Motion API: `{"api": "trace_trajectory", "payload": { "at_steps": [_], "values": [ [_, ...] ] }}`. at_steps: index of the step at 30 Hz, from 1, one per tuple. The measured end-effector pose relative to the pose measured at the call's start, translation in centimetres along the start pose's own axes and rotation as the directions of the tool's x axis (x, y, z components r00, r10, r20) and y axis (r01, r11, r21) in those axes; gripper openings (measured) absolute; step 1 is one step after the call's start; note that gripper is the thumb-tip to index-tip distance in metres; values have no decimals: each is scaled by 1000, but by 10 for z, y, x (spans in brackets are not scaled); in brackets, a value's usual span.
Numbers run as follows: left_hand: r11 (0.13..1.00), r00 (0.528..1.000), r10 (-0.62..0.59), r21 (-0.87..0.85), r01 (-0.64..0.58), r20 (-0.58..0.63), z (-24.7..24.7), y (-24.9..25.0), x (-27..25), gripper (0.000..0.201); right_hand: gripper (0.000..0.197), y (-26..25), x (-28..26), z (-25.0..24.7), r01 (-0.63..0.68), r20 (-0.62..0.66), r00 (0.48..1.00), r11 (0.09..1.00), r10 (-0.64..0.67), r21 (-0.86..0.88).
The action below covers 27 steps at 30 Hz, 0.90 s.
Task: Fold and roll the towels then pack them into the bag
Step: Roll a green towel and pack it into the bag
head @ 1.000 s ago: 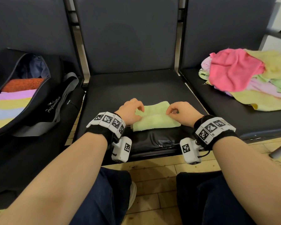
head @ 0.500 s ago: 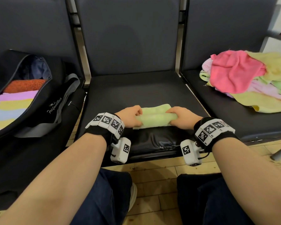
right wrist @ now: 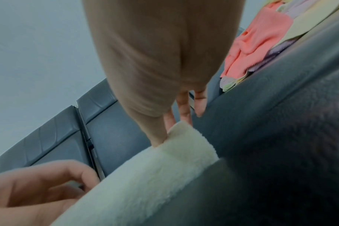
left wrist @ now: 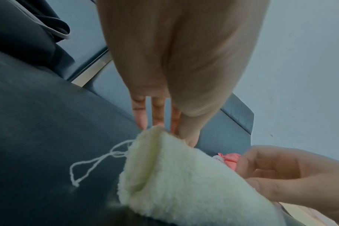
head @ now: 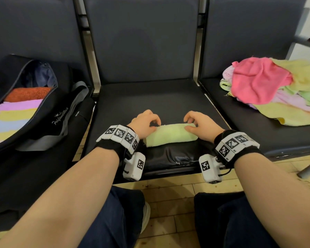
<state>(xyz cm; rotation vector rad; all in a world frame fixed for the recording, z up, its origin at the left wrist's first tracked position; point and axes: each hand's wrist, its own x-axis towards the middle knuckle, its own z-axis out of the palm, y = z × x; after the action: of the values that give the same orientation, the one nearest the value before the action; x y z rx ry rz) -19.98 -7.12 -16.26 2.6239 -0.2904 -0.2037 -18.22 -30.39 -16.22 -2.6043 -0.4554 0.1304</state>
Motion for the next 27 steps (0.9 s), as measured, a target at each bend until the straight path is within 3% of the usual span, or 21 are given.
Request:
{"api": "trace_trajectory", "payload": {
  "at_steps": [2, 3, 5, 7, 11, 17, 22, 27],
  "values": [
    [999, 1000, 3, -52, -3, 4, -1, 1, -2, 9, 6, -1, 0, 0, -14, 0, 1000, 999, 14, -36],
    [999, 1000, -9, -50, 10, 24, -1, 1, -3, 11, 14, -1, -1, 0, -36, 33, 999, 998, 38, -59],
    [999, 994, -47, 3, 47, 96, -1, 1, -5, 36, 42, -1, -4, 0, -60, 141, 988, 996, 69, -62],
    [996, 988, -60, 76, 50, 140, -2, 1, -6, 50, 54, 0, -6, 0, -44, 192, 980, 998, 51, -42],
    [993, 982, -103, 69, 93, 159, -4, 1, -6, 47, 36, 0, -5, -2, -61, 167, 985, 997, 54, 39],
    [960, 974, -183, -189, 207, 134, -3, 5, -3, 34, 10, -2, -5, -4, -161, 162, 978, 971, 132, 176],
    [977, 968, -188, -66, 201, 164, 1, -1, -3, 26, 33, 3, 0, 4, -125, 158, 981, 989, 112, 79],
    [986, 955, -161, 87, 143, 248, -6, -4, -8, 60, 50, 6, -6, 4, -136, 153, 982, 982, 115, 134]
  ]
}}
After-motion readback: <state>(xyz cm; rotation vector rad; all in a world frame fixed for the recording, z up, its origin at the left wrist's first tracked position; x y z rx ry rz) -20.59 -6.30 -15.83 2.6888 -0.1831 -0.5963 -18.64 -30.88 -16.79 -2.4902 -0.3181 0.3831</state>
